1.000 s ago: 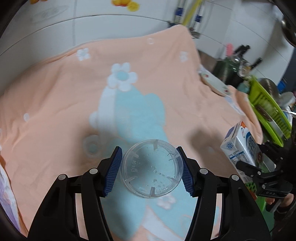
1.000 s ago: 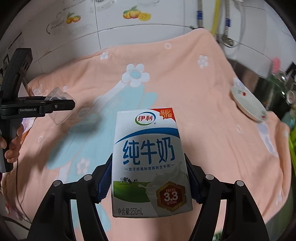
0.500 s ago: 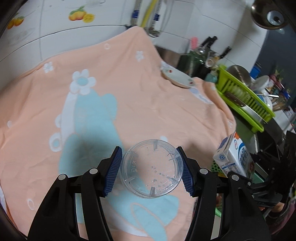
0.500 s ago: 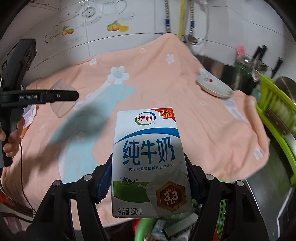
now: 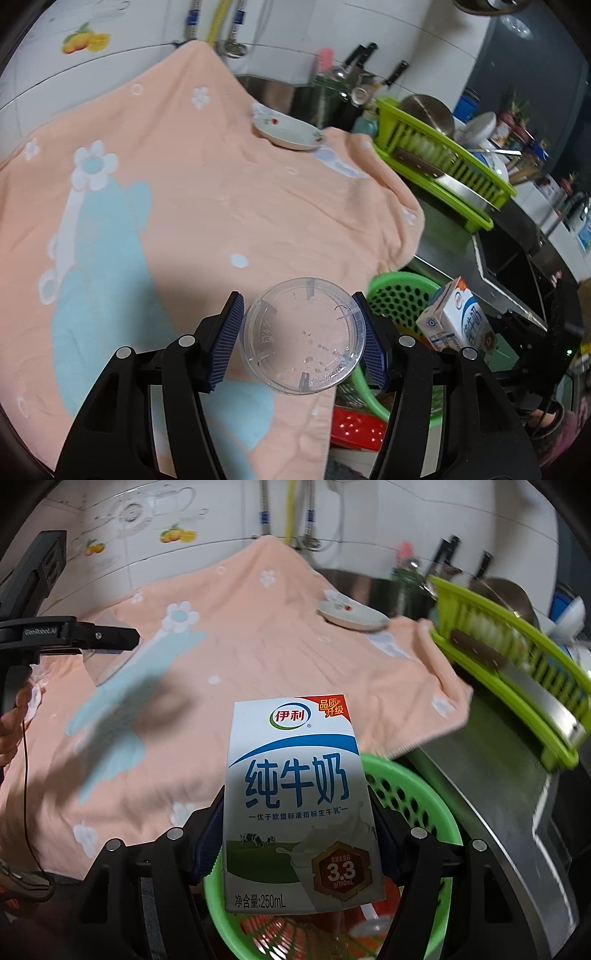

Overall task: Collect trash
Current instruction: 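Carry the clear cup and milk carton over the green basket with both tools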

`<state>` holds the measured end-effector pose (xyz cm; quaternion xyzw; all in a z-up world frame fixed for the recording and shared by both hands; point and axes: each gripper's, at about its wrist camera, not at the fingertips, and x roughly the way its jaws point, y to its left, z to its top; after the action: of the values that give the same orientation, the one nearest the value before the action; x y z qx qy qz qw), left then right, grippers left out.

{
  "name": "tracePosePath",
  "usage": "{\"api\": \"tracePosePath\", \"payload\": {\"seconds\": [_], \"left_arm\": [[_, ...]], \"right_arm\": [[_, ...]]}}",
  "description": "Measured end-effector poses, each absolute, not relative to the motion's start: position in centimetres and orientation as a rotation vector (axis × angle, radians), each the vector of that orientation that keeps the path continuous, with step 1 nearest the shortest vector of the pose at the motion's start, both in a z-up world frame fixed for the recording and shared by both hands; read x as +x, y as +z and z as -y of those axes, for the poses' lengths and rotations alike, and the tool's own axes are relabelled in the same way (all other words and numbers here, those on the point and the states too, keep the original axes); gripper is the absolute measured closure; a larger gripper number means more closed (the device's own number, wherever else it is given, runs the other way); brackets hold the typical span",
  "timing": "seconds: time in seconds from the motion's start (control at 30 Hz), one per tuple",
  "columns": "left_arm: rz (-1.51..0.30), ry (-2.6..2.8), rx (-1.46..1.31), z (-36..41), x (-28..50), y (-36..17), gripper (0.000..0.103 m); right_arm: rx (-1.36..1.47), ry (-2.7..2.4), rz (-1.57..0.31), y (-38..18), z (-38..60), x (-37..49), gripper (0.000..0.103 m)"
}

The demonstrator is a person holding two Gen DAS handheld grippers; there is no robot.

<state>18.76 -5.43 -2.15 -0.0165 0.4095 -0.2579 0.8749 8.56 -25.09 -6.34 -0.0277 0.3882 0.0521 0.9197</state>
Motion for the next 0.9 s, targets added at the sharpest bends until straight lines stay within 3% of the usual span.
{"api": "tracePosePath", "payload": {"seconds": [0.47, 0.9], "left_arm": [[-0.888, -0.631, 0.003, 11.4, 17.5, -3.3, 0.044], [-0.912, -0.677, 0.041, 15.1, 16.8, -4.2, 0.044]], "right_arm": [[0.097, 0.003, -0.846, -10.6, 29.4, 5.2, 0.037], [0.151, -0.025, -0.833, -10.6, 31.0, 3.5, 0.032]]}}
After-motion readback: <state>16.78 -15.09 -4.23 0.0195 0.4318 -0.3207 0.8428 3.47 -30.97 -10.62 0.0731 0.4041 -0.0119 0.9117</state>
